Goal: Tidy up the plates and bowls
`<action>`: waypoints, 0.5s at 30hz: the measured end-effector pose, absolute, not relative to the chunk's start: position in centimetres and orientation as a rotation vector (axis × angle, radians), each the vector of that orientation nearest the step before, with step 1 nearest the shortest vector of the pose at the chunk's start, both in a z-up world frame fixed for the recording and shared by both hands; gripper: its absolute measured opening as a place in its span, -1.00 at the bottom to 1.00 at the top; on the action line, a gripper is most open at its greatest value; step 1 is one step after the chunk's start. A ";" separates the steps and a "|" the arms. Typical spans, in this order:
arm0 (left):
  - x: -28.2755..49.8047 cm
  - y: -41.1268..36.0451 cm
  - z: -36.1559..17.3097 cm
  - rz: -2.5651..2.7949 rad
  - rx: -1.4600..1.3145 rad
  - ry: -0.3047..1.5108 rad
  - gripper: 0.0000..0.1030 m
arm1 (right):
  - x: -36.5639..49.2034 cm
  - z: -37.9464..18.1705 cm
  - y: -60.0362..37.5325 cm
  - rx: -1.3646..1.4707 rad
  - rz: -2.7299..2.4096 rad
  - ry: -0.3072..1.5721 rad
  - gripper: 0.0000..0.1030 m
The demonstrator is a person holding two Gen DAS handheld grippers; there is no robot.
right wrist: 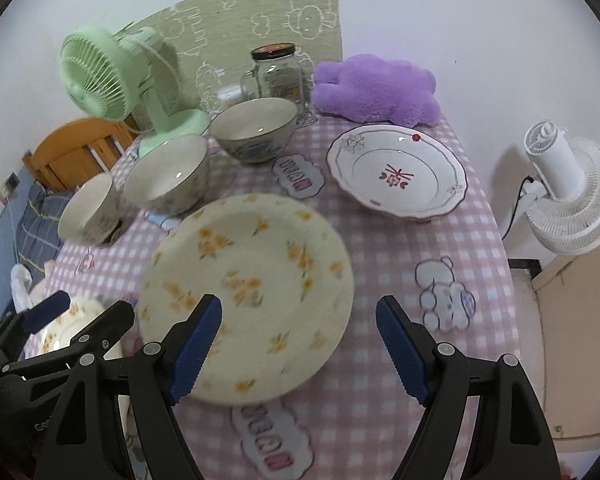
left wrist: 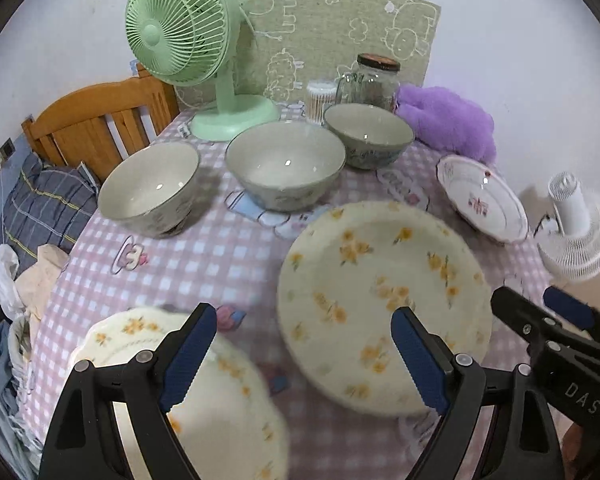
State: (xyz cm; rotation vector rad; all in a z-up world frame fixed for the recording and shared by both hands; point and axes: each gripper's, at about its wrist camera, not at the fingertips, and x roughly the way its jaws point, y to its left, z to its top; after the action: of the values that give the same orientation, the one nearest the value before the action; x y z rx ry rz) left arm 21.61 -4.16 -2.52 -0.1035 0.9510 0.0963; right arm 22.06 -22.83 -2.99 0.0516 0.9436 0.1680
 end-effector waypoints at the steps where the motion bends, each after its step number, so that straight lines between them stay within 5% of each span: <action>1: 22.2 -4.5 -2.6 0.102 -0.100 0.950 0.75 | 22.6 -3.1 -23.0 0.054 0.170 0.944 0.59; 15: 29.2 -6.0 -7.2 0.180 -0.073 1.027 0.65 | 30.3 -6.9 -23.8 0.071 0.180 1.007 0.59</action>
State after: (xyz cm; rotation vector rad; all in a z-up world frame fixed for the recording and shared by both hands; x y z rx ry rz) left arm 29.18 -5.97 -7.23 -0.0729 1.0266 0.1799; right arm 30.26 -23.79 -6.89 0.0708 1.0065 0.1800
